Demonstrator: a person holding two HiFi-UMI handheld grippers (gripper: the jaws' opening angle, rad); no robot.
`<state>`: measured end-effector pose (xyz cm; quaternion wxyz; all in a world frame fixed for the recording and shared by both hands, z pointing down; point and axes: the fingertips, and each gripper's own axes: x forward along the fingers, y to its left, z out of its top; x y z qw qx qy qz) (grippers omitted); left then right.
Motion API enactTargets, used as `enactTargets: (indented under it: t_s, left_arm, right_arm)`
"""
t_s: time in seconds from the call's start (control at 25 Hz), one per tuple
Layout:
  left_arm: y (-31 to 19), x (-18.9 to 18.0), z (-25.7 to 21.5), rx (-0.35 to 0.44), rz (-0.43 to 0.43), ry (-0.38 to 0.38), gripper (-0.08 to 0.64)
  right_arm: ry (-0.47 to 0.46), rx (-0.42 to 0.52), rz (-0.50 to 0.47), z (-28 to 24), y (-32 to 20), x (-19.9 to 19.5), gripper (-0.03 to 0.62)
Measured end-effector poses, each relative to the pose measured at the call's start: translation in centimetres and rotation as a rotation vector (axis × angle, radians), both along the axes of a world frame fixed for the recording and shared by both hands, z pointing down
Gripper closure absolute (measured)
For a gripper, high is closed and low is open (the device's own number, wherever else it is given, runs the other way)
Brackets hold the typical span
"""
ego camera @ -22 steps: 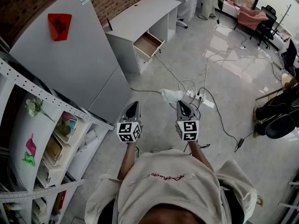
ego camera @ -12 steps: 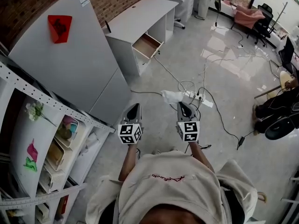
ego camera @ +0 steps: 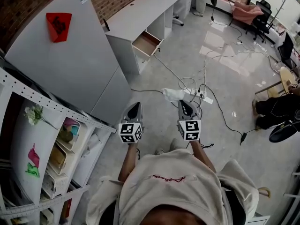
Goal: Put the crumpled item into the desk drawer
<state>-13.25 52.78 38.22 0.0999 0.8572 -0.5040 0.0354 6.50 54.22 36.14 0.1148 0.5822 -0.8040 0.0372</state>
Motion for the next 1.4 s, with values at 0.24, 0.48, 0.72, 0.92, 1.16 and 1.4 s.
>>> enactTargets:
  t_s: [0.24, 0.48, 0.72, 0.92, 1.16, 1.4]
  left_arm:
    - [-1.4, -0.2, 0.5, -0.003, 0.013, -0.003, 0.551]
    - [-4.2, -0.5, 1.1, -0.010, 0.006, -0.012, 0.551]
    - [-9.7, -0.7, 1.7, -0.019, -0.020, -0.022, 0.551]
    - [-15.8, 0.7, 1.1, -0.014, -0.034, -0.027, 0.551]
    - [-23.0, 3.9, -0.2, -0.005, -0.020, -0.042, 0.551]
    - [-28.8, 6.8, 0.2, -0.021, -0.013, -0.047, 0.551]
  right_arm:
    - [-0.003, -0.008, 0.005, 0.7, -1.5, -0.6, 0.578]
    - [-0.013, -0.015, -0.010, 1.4, -4.8, -1.2, 0.578]
    - [-0.026, -0.014, -0.041, 1.9, -11.3, -1.8, 0.578]
    - [-0.037, -0.002, -0.070, 1.3, -17.9, -1.0, 0.578]
    - [-0.046, -0.003, -0.080, 0.5, -25.2, 1.4, 0.578]
    - [-0.054, -0.013, -0.085, 0.8, -31.0, 3.7, 0.580]
